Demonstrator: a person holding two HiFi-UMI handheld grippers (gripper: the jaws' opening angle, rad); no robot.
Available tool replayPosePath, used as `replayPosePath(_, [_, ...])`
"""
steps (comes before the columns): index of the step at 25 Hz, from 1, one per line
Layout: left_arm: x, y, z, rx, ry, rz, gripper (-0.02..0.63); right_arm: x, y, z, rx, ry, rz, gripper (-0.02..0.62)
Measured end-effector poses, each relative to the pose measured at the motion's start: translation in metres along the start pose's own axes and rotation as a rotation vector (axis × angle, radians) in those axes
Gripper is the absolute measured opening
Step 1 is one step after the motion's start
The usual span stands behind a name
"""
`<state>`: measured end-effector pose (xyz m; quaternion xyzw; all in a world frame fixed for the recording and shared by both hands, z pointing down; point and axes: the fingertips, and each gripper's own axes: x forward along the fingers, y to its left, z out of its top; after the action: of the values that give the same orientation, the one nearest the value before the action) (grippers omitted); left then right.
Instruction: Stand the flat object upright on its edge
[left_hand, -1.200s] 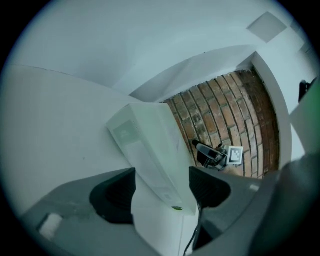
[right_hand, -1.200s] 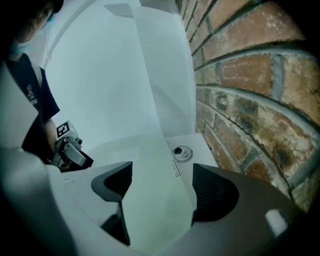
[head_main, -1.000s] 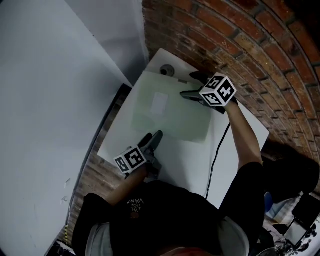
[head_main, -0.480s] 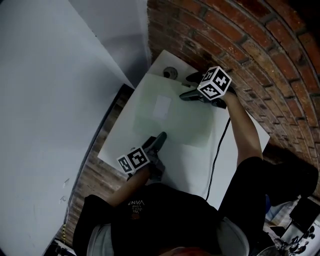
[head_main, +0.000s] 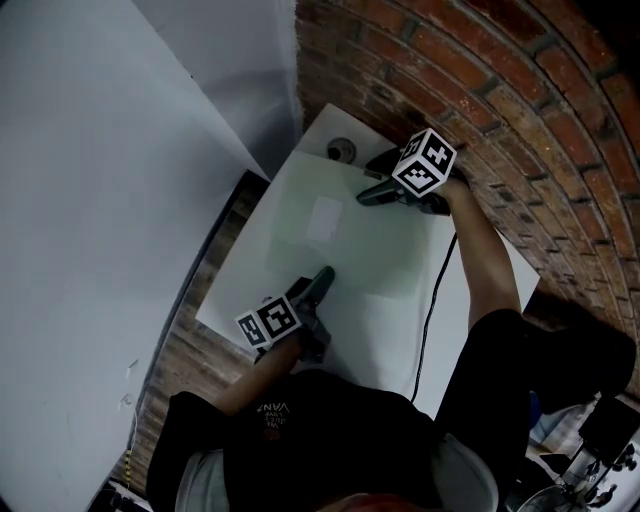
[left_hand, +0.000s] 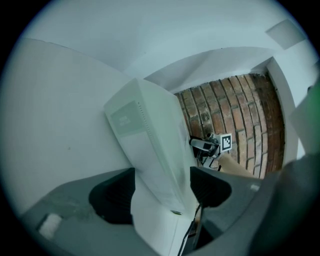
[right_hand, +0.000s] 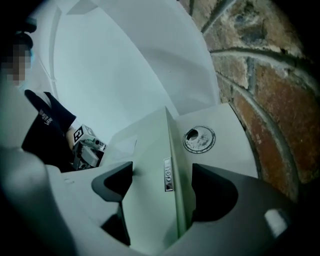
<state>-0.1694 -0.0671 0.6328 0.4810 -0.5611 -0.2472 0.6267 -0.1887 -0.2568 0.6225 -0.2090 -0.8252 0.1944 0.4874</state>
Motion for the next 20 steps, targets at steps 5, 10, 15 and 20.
replayPosePath(5, [0.0,0.002,0.002,0.004,-0.003,0.005,0.344,0.0,0.002,-0.002,-0.001,0.008,0.001,0.36])
replayPosePath(10, [0.0,0.005,0.006,0.018,-0.005,0.025,0.325,-0.003,0.004,-0.007,0.021,0.001,-0.007,0.35])
replayPosePath(15, [-0.001,0.006,0.01,0.029,0.001,0.031,0.315,-0.007,0.007,-0.011,0.036,-0.026,-0.034,0.345])
replayPosePath(20, [-0.002,0.005,0.015,0.063,0.013,0.034,0.314,-0.013,0.01,-0.015,0.047,-0.074,-0.067,0.342])
